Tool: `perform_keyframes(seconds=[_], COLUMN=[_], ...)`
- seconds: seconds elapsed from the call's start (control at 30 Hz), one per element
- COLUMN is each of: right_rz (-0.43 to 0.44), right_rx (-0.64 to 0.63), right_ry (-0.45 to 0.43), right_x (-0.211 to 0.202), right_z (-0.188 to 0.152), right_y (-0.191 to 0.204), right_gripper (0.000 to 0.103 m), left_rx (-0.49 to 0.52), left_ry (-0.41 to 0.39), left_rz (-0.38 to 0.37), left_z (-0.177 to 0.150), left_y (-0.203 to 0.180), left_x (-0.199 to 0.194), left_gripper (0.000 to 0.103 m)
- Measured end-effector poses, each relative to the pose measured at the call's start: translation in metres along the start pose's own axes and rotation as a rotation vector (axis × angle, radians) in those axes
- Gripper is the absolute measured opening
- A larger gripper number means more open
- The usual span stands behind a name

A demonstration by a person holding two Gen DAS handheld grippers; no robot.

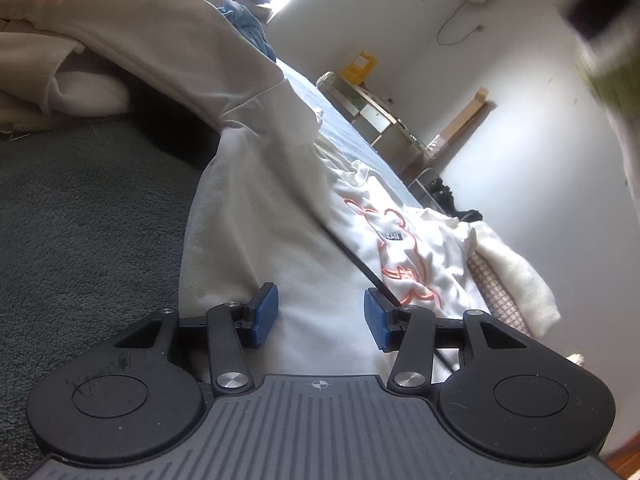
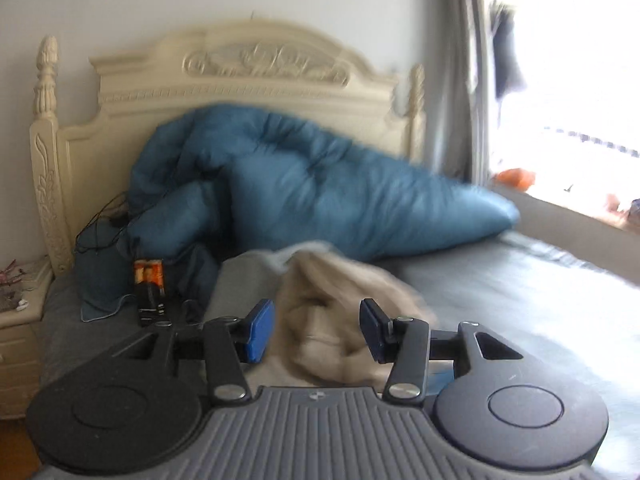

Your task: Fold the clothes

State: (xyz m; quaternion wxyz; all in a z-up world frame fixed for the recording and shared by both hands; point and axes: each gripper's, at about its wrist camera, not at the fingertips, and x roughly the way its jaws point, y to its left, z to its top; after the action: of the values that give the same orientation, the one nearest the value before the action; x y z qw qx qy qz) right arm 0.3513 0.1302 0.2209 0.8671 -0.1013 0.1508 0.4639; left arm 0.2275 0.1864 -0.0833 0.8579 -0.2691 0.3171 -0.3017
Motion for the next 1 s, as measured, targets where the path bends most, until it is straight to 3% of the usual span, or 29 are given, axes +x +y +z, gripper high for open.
perform_keyframes(seconds=[0.2,0.33,0.57,0.67,0.87,1.0], right_rz=[-0.165,-0.185,-0.128,-0.1,0.011,0.06], right_rx=[0.023,0.059,-0.038,-0.13,-0.146,-0.083], right_ry=[-0.064,0.025,0.263,0.288,0.245,0.263], right_x=[-0.139,-0.148,-0.039,0.006,0.092,0.162], right_z=[-0.019,-0.062,-0.145,-0.164,-0.146,-0.128], right_y=[-0.055,-0.072,-0.056,-0.03,0.009,0.013], right_gripper=[0.05,0.047,0.04,0.04,0.04,0.042], left_rx=[-0.043,-0.086,-0.205,-0.282,-0.443,-0.513], left_ry=[-0.033,-0.096,-0.269,-0.348,-0.509,-0.536], left_rz=[-0.022,0.016,0.084,0.115,0.188,0.189], left_z=[0.005,0.009,0.016,0.019,0.016,0.011], left_y=[0.006,0.014,0.039,0.056,0.089,0.104], left_x=[-0.008,-0.011,-0.033,-0.05,-0.088,-0.096], left_gripper=[0.049,0.049,0.049,0.049,0.05,0.05])
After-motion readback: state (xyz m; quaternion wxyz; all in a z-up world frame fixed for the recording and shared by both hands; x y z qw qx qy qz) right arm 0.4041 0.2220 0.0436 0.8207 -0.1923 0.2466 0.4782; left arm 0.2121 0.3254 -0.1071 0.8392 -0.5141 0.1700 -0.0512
